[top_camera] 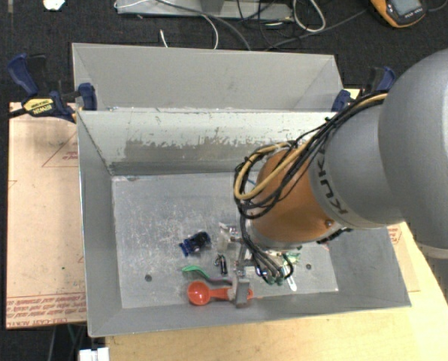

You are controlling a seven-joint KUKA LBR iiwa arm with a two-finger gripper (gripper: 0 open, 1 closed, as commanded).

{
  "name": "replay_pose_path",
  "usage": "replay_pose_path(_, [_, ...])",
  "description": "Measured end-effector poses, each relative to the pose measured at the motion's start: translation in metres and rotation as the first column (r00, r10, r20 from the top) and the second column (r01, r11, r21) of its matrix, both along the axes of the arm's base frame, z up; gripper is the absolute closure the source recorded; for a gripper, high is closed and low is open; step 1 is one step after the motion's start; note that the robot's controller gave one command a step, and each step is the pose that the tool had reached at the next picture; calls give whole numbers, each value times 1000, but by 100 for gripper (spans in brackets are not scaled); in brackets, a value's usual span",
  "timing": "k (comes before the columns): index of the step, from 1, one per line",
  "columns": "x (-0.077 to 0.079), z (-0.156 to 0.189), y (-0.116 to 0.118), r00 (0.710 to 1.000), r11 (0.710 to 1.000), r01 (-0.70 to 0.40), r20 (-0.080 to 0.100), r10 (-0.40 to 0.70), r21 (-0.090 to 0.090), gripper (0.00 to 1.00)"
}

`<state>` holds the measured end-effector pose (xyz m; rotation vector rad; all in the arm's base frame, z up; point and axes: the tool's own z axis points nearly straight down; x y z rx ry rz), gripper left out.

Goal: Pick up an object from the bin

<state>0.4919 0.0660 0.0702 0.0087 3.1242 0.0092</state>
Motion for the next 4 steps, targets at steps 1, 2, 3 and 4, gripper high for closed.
replay_pose_path(1, [5,0,-29,999,999,-49,-4,49,-1,100])
replay_pose_path(2, [5,0,-29,999,999,-49,-3,49,-1,100])
replay_pose_path(3, [5,0,-26,1000,1000,-26,-3,26,0,100])
replay_pose_path(4, [12,5,-13,1000,1000,-20,-4,20,1,100])
